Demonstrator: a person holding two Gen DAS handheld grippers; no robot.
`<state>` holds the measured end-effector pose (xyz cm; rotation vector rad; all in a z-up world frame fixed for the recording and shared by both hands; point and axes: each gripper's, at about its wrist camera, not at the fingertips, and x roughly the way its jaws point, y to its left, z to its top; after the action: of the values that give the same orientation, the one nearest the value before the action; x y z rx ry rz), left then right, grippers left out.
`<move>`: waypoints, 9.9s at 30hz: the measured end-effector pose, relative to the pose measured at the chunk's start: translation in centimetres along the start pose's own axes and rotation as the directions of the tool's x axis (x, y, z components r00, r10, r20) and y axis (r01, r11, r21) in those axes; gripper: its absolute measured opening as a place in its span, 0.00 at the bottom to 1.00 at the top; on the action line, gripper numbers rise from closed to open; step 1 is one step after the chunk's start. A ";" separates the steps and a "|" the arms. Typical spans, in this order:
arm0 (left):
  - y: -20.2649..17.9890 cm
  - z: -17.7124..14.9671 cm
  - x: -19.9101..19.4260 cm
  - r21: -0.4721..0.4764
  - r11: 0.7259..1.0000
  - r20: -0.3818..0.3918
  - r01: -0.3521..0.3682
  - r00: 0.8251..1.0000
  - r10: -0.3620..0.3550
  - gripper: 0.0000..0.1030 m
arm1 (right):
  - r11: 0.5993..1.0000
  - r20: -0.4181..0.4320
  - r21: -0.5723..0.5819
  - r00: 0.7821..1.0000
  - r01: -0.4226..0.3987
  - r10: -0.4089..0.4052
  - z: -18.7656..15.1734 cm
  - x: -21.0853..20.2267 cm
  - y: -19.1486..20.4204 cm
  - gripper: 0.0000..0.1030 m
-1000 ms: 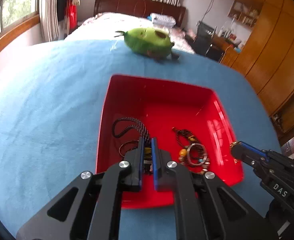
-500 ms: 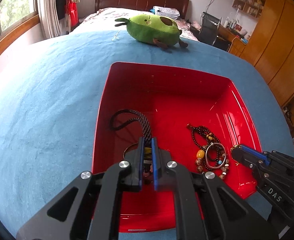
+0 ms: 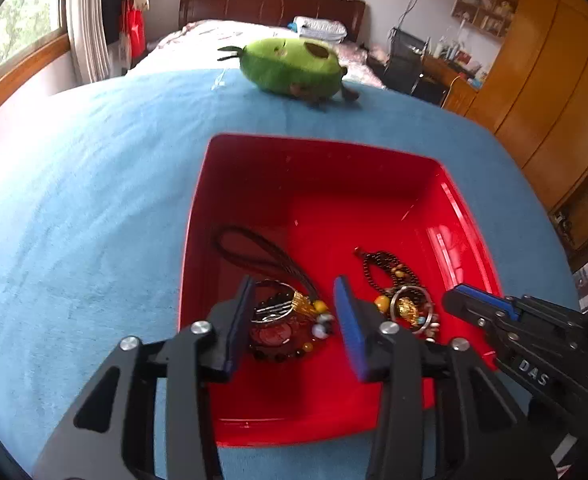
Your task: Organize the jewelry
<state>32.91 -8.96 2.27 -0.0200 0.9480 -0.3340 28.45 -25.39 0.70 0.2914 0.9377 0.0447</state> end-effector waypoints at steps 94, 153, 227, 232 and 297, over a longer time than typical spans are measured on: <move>8.6 -24.5 -13.3 -0.137 0.976 0.015 -0.167 0.985 0.170 0.94 | 0.989 -0.235 -0.087 0.967 -0.120 0.097 -18.0 -1.8 11.7 0.09; -0.2 -19.2 -7.0 -0.079 0.997 -0.170 -0.001 0.985 -0.013 0.10 | 0.990 -0.141 -0.001 0.980 -0.142 0.140 -18.2 -6.1 0.8 0.09; -0.5 -14.8 -12.9 0.002 0.999 0.030 0.040 0.999 -0.040 0.11 | 0.990 -0.022 -0.029 0.990 -0.141 0.141 -12.8 -9.3 1.6 0.09; -1.3 -11.8 -14.2 0.024 0.999 0.090 0.039 0.995 -0.041 0.12 | 0.988 0.046 -0.031 0.987 -0.150 0.151 -9.1 -10.9 1.8 0.09; 1.4 -7.8 -11.6 -0.033 0.987 0.179 -0.154 0.971 0.158 0.94 | 0.997 0.092 0.000 0.993 0.076 -0.076 -5.5 -8.5 1.8 0.96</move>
<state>20.79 -3.27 6.68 0.0070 0.7663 -0.1740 19.20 -23.77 4.80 0.2520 0.8563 -0.0370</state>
